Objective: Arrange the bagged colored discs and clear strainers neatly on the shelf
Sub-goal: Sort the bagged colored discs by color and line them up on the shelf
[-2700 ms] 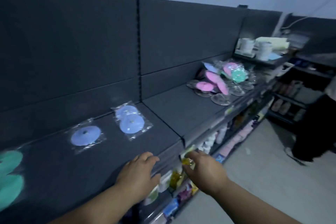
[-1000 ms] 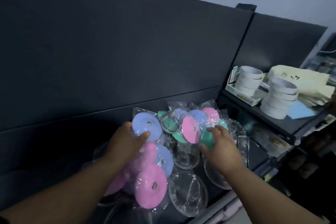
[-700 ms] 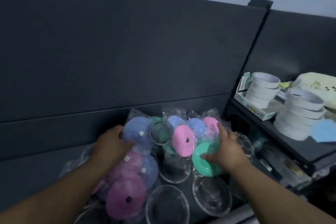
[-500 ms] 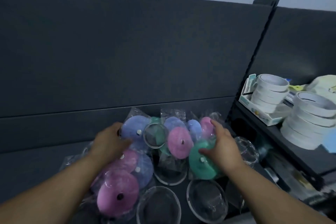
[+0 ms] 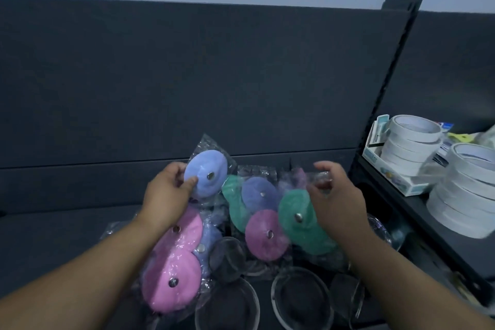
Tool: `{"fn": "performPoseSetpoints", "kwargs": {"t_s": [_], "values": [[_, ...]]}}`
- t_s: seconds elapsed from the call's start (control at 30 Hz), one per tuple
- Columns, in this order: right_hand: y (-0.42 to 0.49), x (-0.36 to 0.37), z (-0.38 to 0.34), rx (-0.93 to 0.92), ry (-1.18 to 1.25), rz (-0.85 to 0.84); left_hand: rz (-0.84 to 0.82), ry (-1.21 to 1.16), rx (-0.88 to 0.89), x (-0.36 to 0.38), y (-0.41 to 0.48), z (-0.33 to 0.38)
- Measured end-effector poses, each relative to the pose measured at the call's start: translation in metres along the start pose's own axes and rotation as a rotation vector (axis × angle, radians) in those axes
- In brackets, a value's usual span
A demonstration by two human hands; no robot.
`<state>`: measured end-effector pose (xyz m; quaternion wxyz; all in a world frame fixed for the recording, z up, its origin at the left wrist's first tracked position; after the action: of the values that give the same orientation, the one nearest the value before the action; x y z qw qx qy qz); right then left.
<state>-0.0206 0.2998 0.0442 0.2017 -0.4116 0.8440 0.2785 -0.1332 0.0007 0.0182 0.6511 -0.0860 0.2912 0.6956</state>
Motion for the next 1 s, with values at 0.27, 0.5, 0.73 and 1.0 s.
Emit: {"fn": "performPoseSetpoints", "kwargs": {"t_s": [0.27,0.5,0.73,1.0], "values": [[0.014,-0.012,-0.014,0.055,0.438,-0.047,0.025,-0.319,-0.083,0.005,-0.021,0.011],[0.020,0.009,0.000,0.260,0.803,-0.118,-0.029,-0.619,-0.318,0.027,-0.032,0.016],[0.005,0.044,0.024,0.420,0.764,-0.129,-0.260,-0.862,-0.504,0.053,-0.054,0.018],[0.001,0.063,0.026,0.487,0.831,-0.262,-0.251,-0.851,-0.497,0.058,-0.055,0.022]]}}
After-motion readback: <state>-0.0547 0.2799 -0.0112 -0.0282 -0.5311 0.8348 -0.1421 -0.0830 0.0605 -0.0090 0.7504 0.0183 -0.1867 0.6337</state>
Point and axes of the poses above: each hand's wrist, its own y-axis towards the middle knuckle, its own x-axis out of the palm, z = x × y, the point moved 6 cm from there along y, towards the middle knuckle, and after that the axes turned 4 degrees about x, right-handed, at the moved point
